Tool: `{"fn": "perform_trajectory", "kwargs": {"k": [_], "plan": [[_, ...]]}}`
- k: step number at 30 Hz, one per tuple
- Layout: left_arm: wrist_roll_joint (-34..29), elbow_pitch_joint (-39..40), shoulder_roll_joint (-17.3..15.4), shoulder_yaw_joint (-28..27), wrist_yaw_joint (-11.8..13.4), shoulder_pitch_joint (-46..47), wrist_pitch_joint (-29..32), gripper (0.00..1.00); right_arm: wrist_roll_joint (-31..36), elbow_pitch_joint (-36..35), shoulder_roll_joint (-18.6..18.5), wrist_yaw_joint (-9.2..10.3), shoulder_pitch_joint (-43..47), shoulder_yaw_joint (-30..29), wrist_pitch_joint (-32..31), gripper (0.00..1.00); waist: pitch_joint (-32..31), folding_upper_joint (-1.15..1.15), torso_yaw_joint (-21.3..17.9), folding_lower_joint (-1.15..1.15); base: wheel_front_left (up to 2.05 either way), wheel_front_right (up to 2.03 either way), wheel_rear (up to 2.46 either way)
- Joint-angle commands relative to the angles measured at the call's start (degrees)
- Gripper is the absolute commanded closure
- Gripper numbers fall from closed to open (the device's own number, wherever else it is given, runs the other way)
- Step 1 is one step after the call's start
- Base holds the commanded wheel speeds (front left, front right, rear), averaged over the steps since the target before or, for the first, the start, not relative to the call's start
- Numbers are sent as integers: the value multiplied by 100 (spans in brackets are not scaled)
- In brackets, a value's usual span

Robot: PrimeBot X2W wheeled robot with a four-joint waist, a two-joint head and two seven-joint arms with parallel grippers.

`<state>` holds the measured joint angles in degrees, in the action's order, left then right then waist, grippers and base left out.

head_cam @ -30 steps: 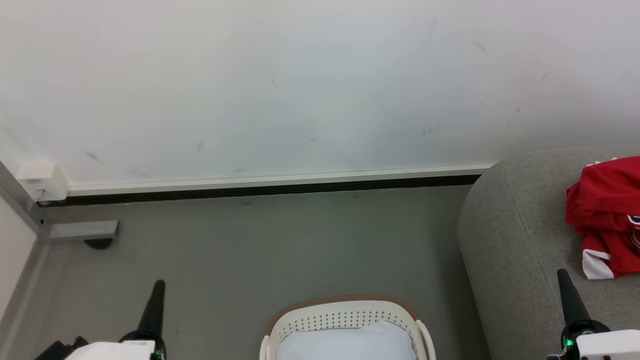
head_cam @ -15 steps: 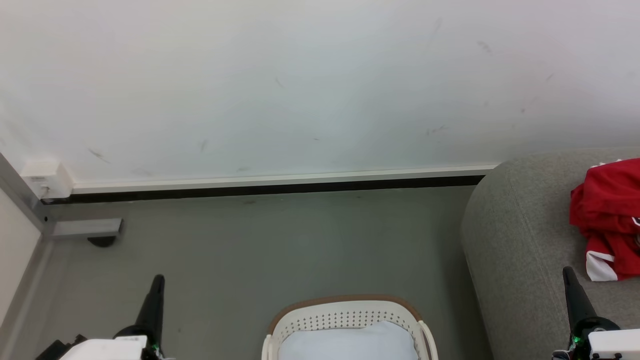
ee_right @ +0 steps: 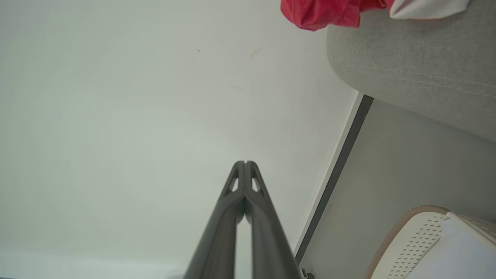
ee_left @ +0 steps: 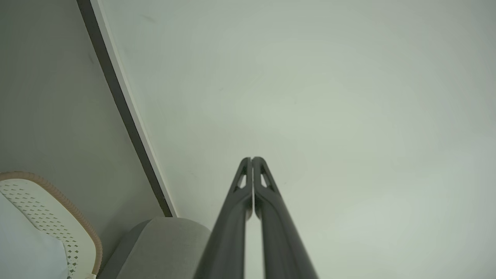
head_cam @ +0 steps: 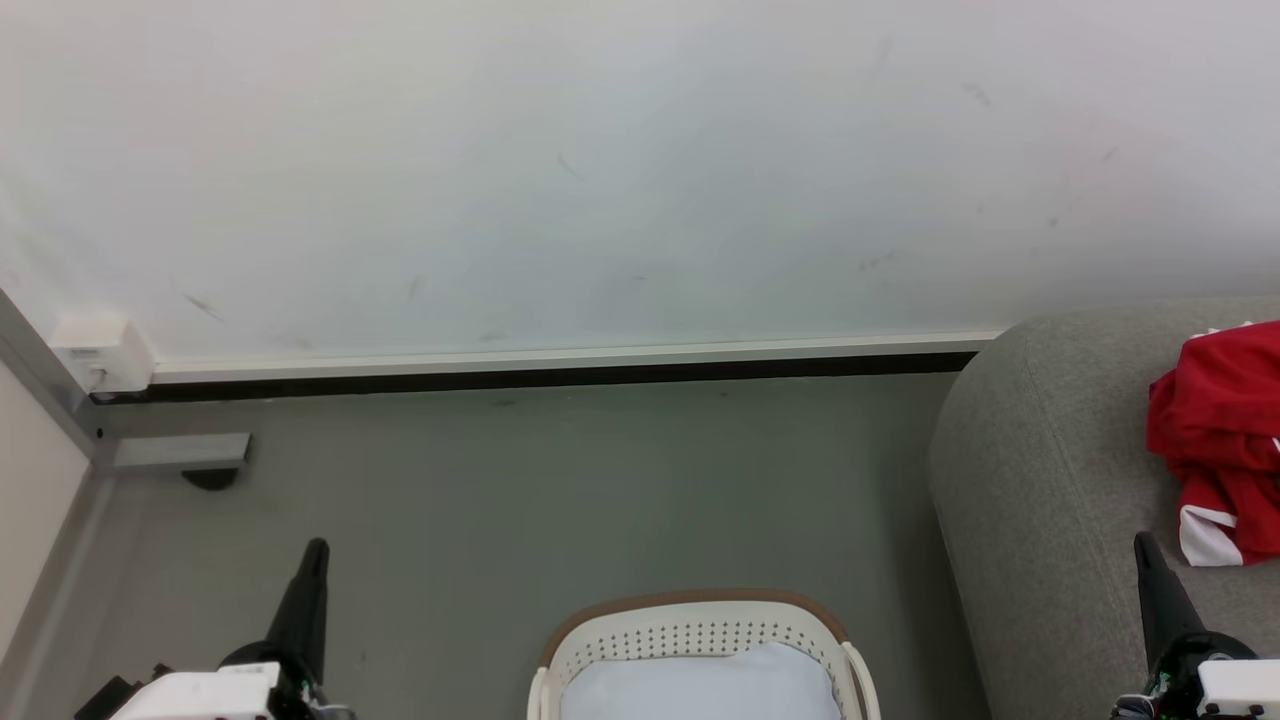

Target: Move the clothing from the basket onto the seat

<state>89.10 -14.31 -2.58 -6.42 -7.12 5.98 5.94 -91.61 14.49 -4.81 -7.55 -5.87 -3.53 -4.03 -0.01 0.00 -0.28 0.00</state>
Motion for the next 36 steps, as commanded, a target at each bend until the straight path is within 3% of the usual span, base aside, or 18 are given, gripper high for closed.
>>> {"fn": "perform_trajectory", "kwargs": {"k": [1, 7, 36], "plan": [[130, -5, -51, -22, -43, 79, 26, 100, -109, -37, 16, 11, -93, -42, -37, 100, 0, 0, 6, 0, 0, 0, 0], [373, -19, -52, -35, -55, 104, 91, 100, -303, -36, 32, 12, -94, -107, -94, 100, 2, 0, 27, 0, 0, 0, 0], [357, -18, -50, -32, -56, 98, 91, 100, -258, -32, 43, 12, -88, -129, -108, 100, 2, 0, 28, 0, 0, 0, 0]]}}
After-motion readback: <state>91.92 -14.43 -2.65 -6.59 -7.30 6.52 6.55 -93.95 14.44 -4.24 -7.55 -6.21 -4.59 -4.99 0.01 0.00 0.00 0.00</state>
